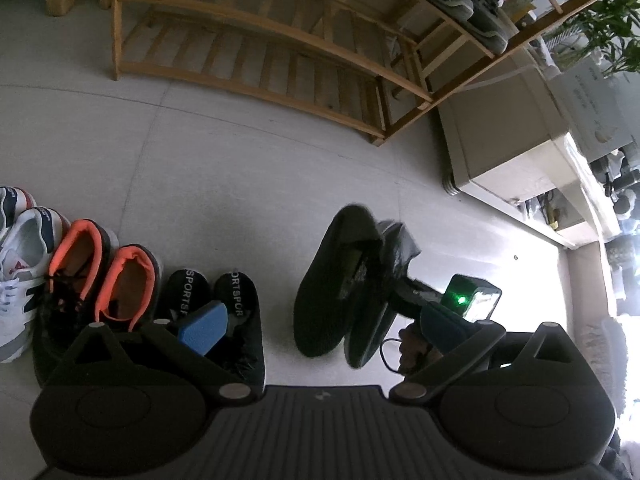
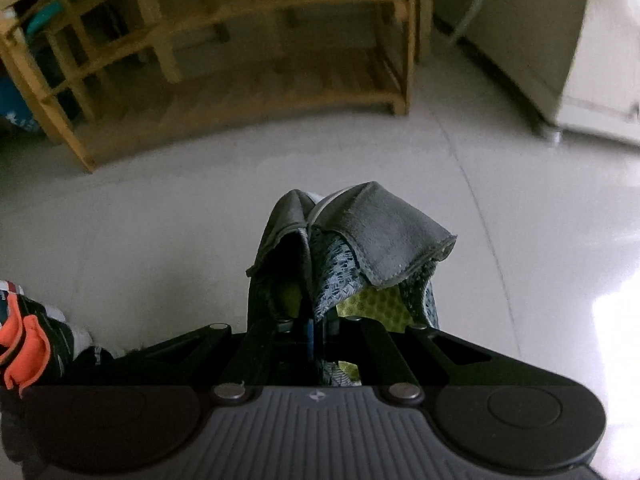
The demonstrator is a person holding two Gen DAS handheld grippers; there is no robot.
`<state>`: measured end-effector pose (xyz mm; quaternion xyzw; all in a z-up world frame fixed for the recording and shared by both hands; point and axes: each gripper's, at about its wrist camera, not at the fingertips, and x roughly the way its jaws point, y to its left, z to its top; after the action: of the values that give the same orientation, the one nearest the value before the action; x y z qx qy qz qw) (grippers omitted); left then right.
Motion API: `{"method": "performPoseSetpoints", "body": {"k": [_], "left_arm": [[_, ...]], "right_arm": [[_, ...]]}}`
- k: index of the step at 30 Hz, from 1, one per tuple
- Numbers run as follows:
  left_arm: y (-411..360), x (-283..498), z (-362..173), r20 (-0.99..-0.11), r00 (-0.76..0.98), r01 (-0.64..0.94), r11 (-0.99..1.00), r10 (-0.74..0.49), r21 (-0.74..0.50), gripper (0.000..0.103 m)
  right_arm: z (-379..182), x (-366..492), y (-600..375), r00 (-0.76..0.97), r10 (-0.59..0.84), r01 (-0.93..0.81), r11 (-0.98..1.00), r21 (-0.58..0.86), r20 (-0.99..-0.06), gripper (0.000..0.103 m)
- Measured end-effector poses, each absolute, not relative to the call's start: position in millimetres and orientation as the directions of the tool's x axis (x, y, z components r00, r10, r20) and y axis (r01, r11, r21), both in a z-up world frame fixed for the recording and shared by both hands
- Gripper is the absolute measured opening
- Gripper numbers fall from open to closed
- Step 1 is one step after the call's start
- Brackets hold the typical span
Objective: Organize scattered shoes
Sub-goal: 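Lift the slip-on pair and carry it to the wooden rack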
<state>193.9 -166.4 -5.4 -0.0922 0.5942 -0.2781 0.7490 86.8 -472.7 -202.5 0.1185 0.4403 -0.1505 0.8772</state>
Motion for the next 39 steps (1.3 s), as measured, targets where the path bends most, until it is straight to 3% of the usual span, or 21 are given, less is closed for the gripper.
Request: {"method": "performPoseSetpoints", "body": {"k": [19,30,39], "left_arm": [[-144,195,-1,-0.819,0.146,0.272,0.819,-0.555,-0.506,0.103],[-134,200,4,-0.805,0.17,0.256,0.815,-0.568,-0.52,0.103],[-117,218,-7,-0.805,0.16,0.183,0.819,-0.571,-0.544,0.103]], "right_arm": [[-46,183,-481,0.798,-0.186,0.351,0.917,0.192,-0.573,0.003],[49,261,-423,0.883,-0.082,0.206,0.952,0.224,-0.463,0.003],[95,341,-406,0.908,-0.039,0.163,0.95,0.265,-0.417,0.003]]}}
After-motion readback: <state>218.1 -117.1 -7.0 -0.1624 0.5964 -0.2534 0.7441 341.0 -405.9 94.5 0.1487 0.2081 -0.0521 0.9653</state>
